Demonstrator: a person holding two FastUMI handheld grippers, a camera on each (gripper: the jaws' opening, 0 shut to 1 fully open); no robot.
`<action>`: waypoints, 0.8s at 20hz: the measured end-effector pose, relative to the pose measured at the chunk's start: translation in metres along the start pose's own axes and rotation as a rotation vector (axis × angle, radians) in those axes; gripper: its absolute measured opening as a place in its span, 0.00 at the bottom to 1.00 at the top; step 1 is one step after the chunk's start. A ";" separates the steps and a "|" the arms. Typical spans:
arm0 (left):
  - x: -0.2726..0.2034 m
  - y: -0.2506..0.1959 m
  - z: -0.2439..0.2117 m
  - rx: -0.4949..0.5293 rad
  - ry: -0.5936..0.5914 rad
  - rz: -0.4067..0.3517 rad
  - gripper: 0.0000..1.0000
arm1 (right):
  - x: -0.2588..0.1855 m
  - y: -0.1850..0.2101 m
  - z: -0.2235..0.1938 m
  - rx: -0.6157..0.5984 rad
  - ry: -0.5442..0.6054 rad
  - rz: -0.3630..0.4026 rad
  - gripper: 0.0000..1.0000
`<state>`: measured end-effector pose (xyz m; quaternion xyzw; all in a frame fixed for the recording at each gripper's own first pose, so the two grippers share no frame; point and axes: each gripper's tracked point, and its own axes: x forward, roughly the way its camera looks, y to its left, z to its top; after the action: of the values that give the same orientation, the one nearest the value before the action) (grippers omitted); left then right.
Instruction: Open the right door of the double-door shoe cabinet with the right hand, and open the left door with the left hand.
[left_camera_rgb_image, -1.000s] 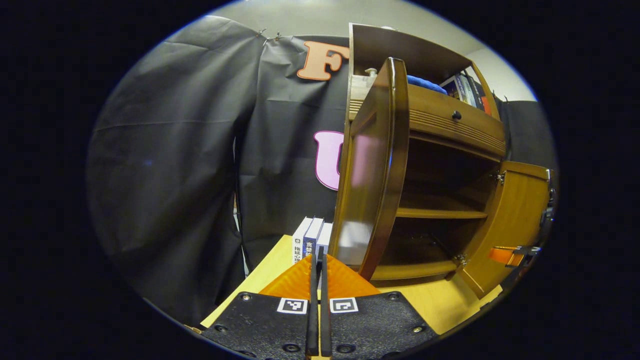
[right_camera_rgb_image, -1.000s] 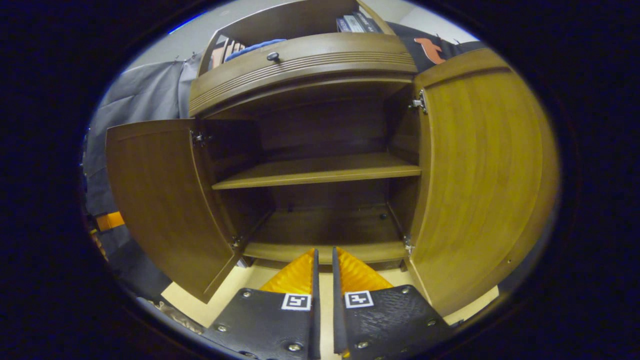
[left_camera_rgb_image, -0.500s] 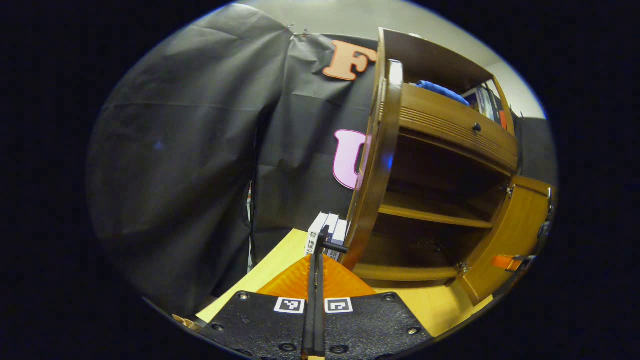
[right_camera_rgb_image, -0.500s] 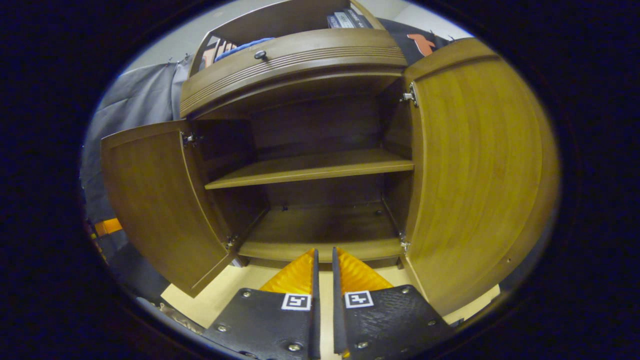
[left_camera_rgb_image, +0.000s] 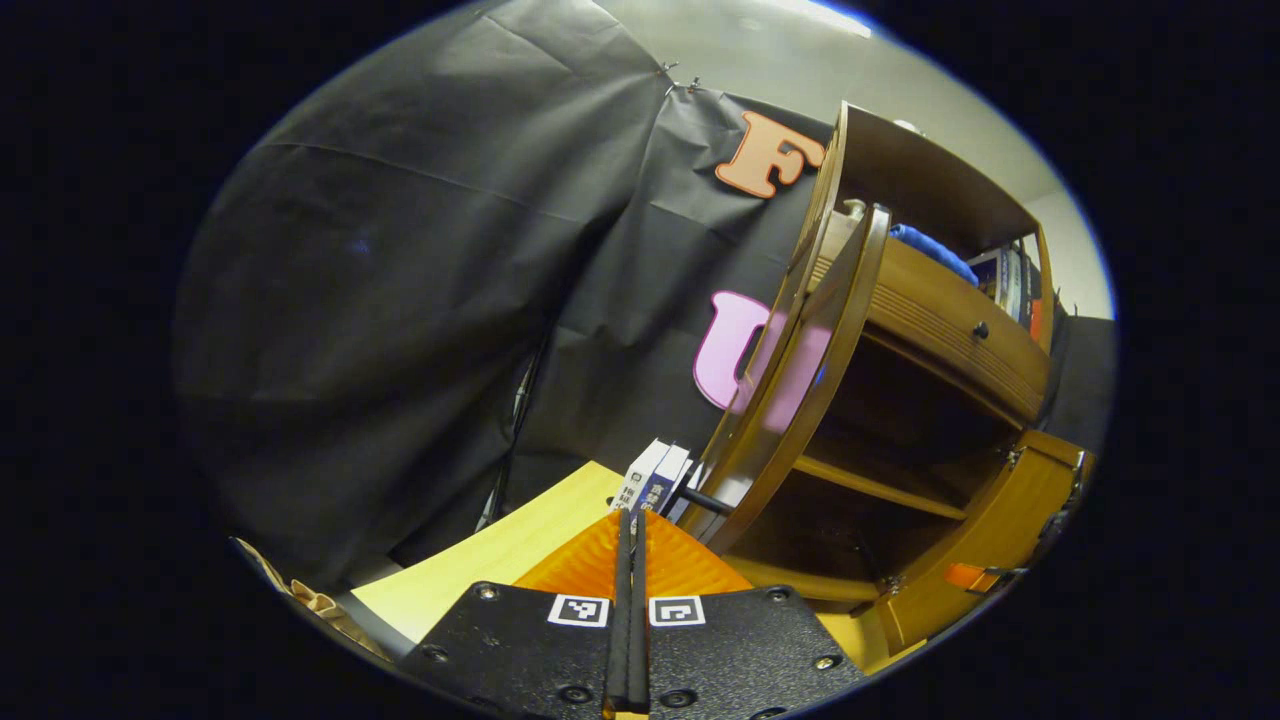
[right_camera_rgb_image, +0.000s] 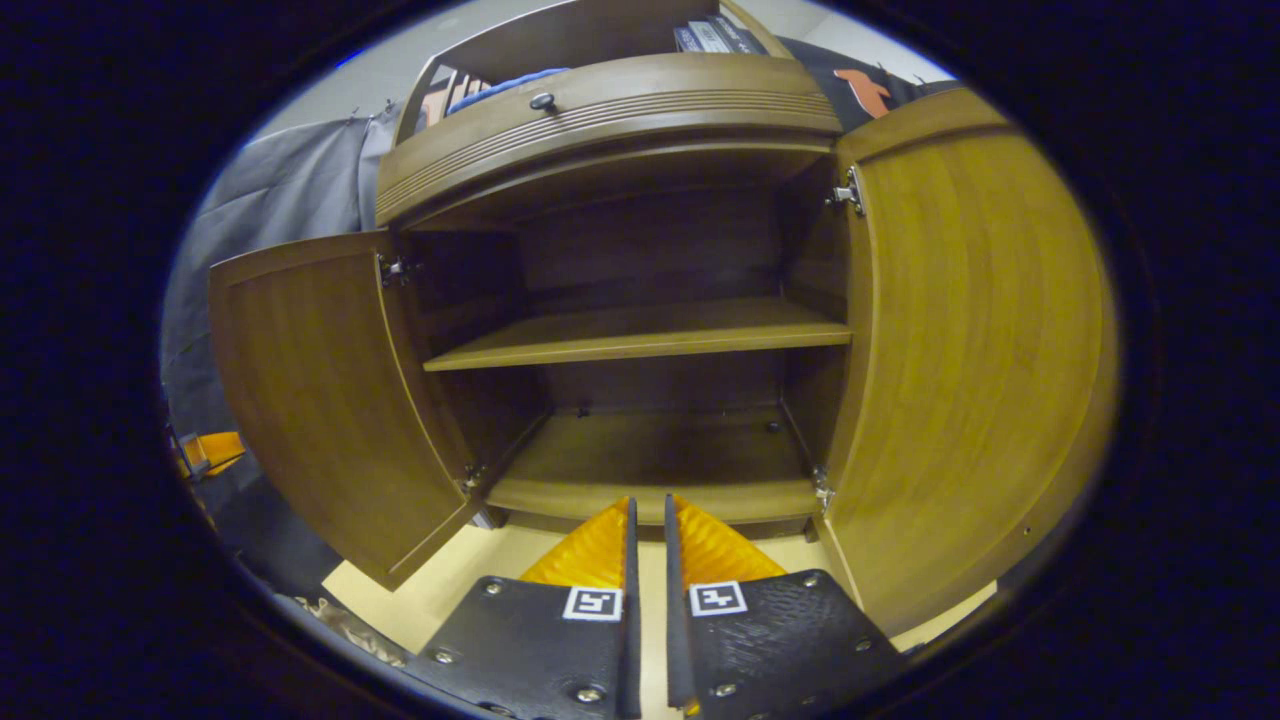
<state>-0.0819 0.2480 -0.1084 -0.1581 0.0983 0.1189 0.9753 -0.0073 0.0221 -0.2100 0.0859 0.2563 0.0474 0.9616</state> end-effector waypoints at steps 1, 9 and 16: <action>-0.006 -0.001 0.003 0.000 -0.010 -0.011 0.01 | 0.001 0.001 0.000 -0.001 0.003 0.004 0.10; -0.040 -0.100 0.067 0.191 -0.136 -0.208 0.01 | 0.005 0.014 0.000 -0.024 0.006 0.034 0.10; -0.033 -0.190 0.068 0.308 -0.147 -0.398 0.00 | -0.007 0.017 0.026 -0.024 -0.057 0.034 0.11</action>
<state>-0.0534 0.0890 0.0162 -0.0152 0.0113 -0.0805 0.9966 -0.0008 0.0342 -0.1814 0.0801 0.2269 0.0642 0.9685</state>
